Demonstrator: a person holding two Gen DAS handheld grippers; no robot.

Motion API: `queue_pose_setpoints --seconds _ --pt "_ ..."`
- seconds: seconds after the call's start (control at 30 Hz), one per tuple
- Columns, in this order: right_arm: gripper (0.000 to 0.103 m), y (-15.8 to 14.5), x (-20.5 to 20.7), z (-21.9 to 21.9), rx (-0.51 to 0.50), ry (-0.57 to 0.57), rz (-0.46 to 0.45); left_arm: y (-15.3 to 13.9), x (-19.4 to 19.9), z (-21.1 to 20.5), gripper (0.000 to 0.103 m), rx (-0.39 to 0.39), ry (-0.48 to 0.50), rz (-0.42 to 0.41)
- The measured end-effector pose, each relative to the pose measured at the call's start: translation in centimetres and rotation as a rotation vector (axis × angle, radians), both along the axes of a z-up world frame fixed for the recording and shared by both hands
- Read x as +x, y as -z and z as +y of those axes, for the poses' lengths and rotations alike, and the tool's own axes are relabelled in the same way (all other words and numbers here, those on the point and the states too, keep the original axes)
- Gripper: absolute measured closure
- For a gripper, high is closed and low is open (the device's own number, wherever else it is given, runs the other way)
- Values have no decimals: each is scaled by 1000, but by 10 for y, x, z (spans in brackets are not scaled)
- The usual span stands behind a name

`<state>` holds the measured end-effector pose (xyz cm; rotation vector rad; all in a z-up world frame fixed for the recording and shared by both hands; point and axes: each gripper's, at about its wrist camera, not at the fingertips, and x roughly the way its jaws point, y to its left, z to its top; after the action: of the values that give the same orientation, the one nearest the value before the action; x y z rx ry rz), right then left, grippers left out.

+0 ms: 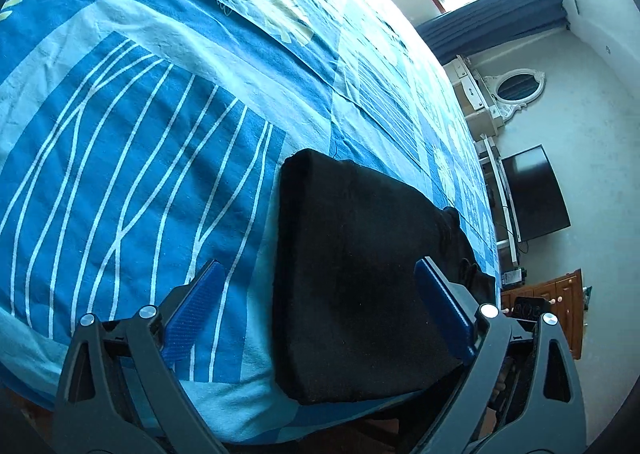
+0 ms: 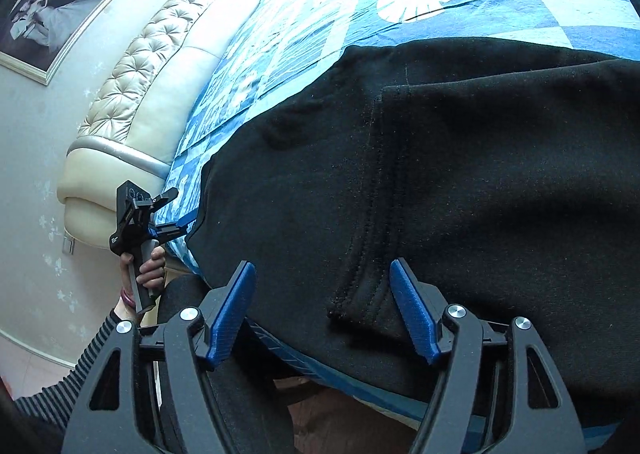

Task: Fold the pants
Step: 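Open the right gripper and move it over the trouser seat, then grasp the trouser edge with the left gripper and lift it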

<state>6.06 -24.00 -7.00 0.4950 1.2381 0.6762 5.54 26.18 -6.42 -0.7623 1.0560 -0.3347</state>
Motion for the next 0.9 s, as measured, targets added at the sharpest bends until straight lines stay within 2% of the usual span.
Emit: queue_pose_setpoints --seconds 0.07,0.1,0.23,0.3,0.33,0.4,0.47,0.5,0.53,0.57,0.6,0.63,0.77,0.9 --pt "34 0 0 2 0 4 1 4 8 -3 9 -55 35 -6" --pt "34 0 0 2 -1 5 1 6 13 -7 13 -68 61 -8" --pt "34 1 -2 1 0 13 -7 11 30 -33 17 -7 152 -2" --pt "34 1 -4 0 -4 14 -14 12 36 -37 17 -28 159 -2" --pt "34 1 -5 0 -7 15 -19 13 37 -38 18 -62 154 -1" --pt "34 0 -8 -3 -11 17 -27 18 40 -45 37 -149 171 20" --pt "33 -1 -9 -2 -13 19 -32 17 40 -58 41 -82 188 17" --pt "33 -1 -9 -2 -13 21 -33 15 40 -63 47 -57 197 7" --pt "33 -1 -10 -2 -13 23 -33 14 40 -65 55 -50 200 13" --pt "33 -1 -10 -2 -13 24 -35 16 41 -66 72 -62 192 37" --pt "33 -1 -11 -2 -14 24 -38 19 41 -64 80 -81 177 57" --pt "33 -1 -11 -2 -15 23 -41 20 40 -61 81 -94 168 60" --pt "31 -1 -11 0 -21 21 -50 5 37 -68 85 -44 159 42" --pt "31 -2 -12 1 -36 12 -66 -14 32 -70 86 -39 130 35"
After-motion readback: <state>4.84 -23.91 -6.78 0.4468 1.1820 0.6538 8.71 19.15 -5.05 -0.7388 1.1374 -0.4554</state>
